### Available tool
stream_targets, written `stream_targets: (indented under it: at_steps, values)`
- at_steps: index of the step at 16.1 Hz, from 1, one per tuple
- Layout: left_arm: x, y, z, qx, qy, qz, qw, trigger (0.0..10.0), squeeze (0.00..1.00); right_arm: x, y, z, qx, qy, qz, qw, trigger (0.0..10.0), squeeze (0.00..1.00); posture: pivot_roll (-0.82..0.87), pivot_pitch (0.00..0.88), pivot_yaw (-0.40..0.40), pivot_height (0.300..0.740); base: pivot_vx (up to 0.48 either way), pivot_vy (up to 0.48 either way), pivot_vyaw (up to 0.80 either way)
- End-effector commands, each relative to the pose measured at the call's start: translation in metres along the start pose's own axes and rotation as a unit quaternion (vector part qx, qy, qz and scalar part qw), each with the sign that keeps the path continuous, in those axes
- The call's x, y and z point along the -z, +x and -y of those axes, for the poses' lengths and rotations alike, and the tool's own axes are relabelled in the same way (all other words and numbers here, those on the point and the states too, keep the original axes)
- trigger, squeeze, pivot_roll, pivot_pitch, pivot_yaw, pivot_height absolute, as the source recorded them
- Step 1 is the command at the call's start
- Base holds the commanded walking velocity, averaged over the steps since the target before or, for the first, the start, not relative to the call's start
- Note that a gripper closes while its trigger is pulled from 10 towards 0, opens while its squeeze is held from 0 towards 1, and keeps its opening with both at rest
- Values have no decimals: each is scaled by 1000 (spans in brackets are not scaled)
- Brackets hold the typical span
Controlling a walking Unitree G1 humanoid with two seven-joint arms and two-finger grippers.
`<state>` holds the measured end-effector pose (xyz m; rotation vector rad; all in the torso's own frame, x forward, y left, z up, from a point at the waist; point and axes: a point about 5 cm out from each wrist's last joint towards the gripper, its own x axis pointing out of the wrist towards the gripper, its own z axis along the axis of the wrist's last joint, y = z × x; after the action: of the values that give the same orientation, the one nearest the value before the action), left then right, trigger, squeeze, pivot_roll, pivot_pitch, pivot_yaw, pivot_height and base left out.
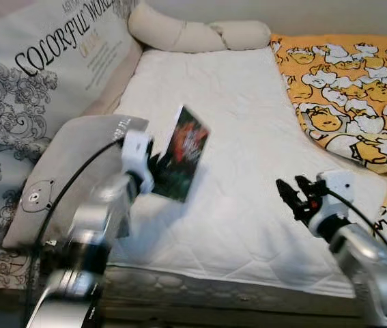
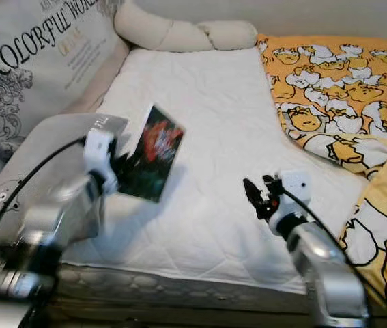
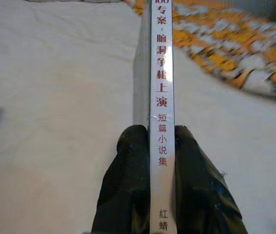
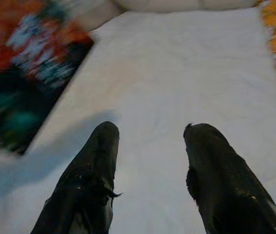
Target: Clean up the room
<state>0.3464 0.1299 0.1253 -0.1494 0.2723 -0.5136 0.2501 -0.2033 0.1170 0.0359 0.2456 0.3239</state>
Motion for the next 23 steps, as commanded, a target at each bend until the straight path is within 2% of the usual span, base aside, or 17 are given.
stream_targets:
  at_steps: [1, 4, 7, 8, 10, 11, 13, 14, 15, 16, 18, 21, 23]
  values:
    - [-9, 5, -2, 3, -13, 19, 1000, 10000, 0, -6, -3, -2, -33, -6, -5, 999, 10000, 0, -89, 0, 65, 740, 0, 0, 0]
    - [-4, 29, 5, 13, -85, 10, 996, 10000, 0, -11, -14, -1, -101, -41, -50, 993, 10000, 0, -138, 0, 69, 740, 0, 0, 0]
    - [13, 37, 8, 1, -114, -28, 993, 10000, 0, -20, -21, -9, -149, -52, -78, 984, 10000, 0, -183, 0, 65, 740, 0, 0, 0]
    - [31, 37, 8, -15, -93, -66, 993, 10000, 0, -23, -29, -16, -176, -59, -95, 978, 10000, 0, -211, 0, 58, 740, 0, 0, 0]
    - [45, 35, 7, -27, -65, -96, 993, 10000, 0, -25, -34, -19, -185, -58, -105, 975, 10000, 0, -241, 0, 54, 740, 0, 0, 0]
    - [59, 32, 7, -42, -46, -121, 991, 10000, 0, -25, -40, -24, -191, -59, -116, 973, 10000, 0, -262, 0, 52, 740, 0, 0, 0]
    - [64, 30, 5, -61, -38, -128, 989, 10000, 0, -27, -45, -26, -193, -57, -120, 972, 10000, 0, -289, 18, 54, 740, 0, 0, 0]
    - [66, 28, 0, -88, -24, -131, 987, 10000, 0, -26, -49, -29, -195, -56, -128, 971, 10000, 0, -300, 24, 56, 740, 0, 0, 0]
    - [66, 27, -3, -99, -17, -132, 986, 10000, 286, -26, -51, -30, -195, -55, -132, 970, 10000, 0, -303, 24, 57, 740, 0, 0, 0]
    - [66, 26, -6, -112, -16, -130, 985, 10000, 1000, -25, -53, -32, -197, -54, -136, 969, 10000, 0, -307, 24, 58, 740, 0, 0, 0]
    - [64, 20, -20, -160, -6, -129, 979, 10000, 1000, -23, -55, -36, -199, -61, -146, 967, 10000, 0, -316, 21, 60, 740, 0, 0, 0]
    - [67, 15, -27, -186, 12, -136, 973, 10000, 1000, -26, -52, -35, -192, -68, -143, 968, 10000, 0, -318, 17, 54, 740, 0, 0, 0]
    - [65, 11, -34, -203, 68, -136, 967, 10000, 1000, -27, -51, -36, -190, -71, -142, 969, 10000, 0, -324, 15, 49, 740, 0, 0, 0]
